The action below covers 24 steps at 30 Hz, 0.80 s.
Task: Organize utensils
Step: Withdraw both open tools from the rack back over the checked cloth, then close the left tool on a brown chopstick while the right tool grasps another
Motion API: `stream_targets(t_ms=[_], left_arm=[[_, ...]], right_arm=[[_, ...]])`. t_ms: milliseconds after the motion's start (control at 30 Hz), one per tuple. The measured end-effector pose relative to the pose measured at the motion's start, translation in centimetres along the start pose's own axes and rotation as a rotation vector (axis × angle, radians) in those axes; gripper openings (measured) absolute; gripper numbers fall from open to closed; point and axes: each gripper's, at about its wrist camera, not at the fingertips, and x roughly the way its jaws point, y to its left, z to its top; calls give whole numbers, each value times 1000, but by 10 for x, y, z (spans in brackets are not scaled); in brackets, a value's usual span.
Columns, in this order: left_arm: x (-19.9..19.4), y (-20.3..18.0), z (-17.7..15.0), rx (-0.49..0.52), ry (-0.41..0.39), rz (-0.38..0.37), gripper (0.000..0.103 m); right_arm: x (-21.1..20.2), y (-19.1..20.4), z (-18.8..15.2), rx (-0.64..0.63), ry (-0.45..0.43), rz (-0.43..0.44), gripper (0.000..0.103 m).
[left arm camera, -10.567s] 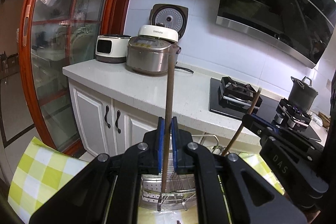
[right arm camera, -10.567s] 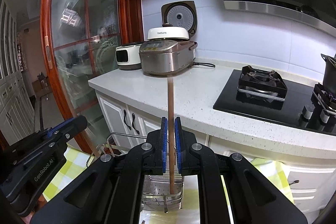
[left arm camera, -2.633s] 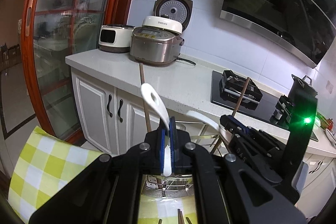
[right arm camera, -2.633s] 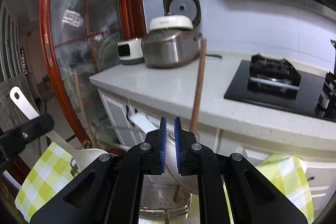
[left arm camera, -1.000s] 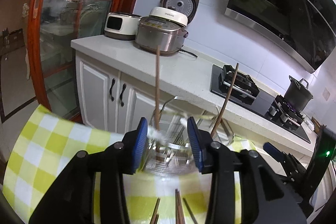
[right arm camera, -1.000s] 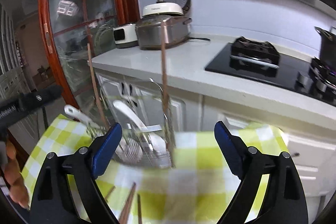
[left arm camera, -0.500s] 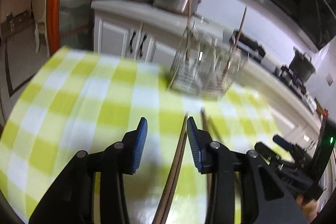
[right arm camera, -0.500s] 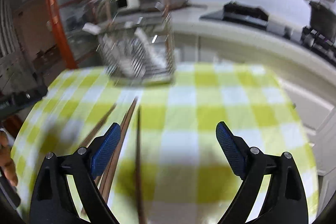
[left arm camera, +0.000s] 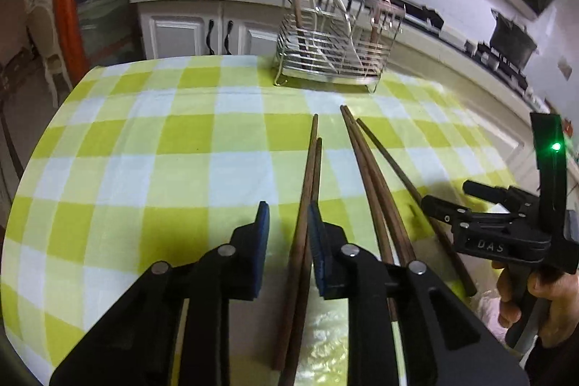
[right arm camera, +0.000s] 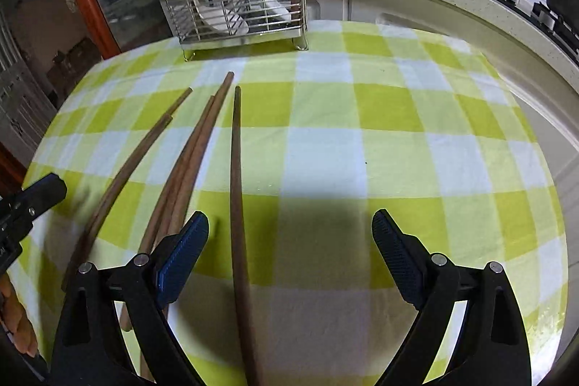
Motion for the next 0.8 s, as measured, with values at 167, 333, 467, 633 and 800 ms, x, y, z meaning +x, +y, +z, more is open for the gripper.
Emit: stream_targets(t_ms=[167, 333, 467, 633, 800], left_arm=[[24, -10, 6, 58, 42, 6, 14], [42, -13, 10, 71, 66, 14, 11], [50, -16, 13, 86, 77, 10, 11], [56, -16, 17, 94, 83, 22, 11], [61, -17, 18, 122, 112, 19, 11]], right_arm=[[8, -1, 3, -2, 8, -1, 86], [10, -1, 6, -21, 3, -14, 86], [13, -3, 7, -24, 7, -14, 86], [15, -1, 8, -44, 9, -18, 86], [17, 2, 9, -55, 9, -21, 96]])
